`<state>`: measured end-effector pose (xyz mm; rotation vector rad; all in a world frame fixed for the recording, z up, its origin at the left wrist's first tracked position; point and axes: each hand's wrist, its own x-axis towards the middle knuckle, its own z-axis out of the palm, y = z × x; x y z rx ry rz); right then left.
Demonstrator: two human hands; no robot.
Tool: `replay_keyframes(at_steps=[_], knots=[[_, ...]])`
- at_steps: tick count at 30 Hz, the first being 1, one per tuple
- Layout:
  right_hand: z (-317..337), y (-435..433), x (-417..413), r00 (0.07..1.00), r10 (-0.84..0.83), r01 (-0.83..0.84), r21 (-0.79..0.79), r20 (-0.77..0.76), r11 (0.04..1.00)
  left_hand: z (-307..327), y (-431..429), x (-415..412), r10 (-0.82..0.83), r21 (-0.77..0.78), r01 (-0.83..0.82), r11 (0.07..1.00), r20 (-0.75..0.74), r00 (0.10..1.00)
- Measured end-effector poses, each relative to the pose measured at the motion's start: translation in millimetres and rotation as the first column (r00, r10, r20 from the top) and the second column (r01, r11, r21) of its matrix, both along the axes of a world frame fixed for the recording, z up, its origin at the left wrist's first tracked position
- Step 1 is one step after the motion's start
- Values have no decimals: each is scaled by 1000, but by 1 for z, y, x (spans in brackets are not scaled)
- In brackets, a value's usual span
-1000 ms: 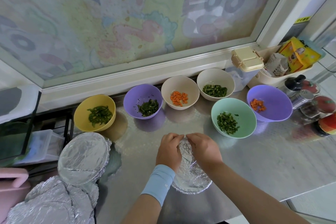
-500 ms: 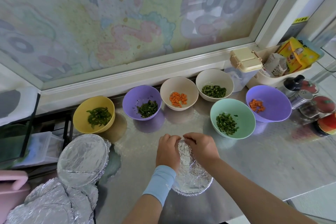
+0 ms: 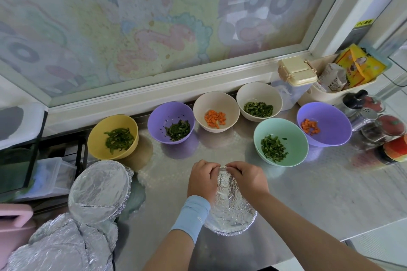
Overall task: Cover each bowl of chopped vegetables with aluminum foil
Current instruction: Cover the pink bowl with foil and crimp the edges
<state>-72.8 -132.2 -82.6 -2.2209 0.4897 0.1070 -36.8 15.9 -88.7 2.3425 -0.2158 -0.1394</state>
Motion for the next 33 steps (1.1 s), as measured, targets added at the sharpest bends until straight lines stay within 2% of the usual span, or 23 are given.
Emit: replay_keyframes(at_steps=[5, 9, 12, 14, 16, 21, 27, 30, 33], knots=[[6, -2, 1, 996, 82, -83, -23, -41, 996, 1, -1, -5, 55, 5, -54, 999, -44, 998], [4, -3, -3, 999, 48, -48, 12, -4, 999, 2, 4, -7, 137, 11, -137, 991, -36, 990], [3, -3, -2, 1000, 15, -15, 23, -11, 1000, 7, 4, -2, -5, 25, 3, 1000, 49, 999], [3, -4, 0, 1000, -9, 10, 44, -16, 999, 9, 0, 2, -89, 19, 88, 996, 24, 996], [3, -4, 0, 1000, -14, 16, 65, -24, 998, 9, -5, 4, -97, -6, 97, 995, -6, 995], [2, -7, 4, 998, -23, 31, 137, -62, 990, 1, -5, 7, -34, -65, 33, 997, -19, 999], [5, -9, 12, 995, 29, -10, 198, -95, 980, 4, -6, 9, 9, -83, -21, 996, -140, 990], [5, -11, 13, 988, 95, -73, 169, -125, 983, 8, -3, 4, 44, -87, -58, 995, -160, 986], [5, -12, 8, 988, 94, -79, 123, -121, 989, 9, 1, -4, 127, -121, -155, 980, -210, 969]])
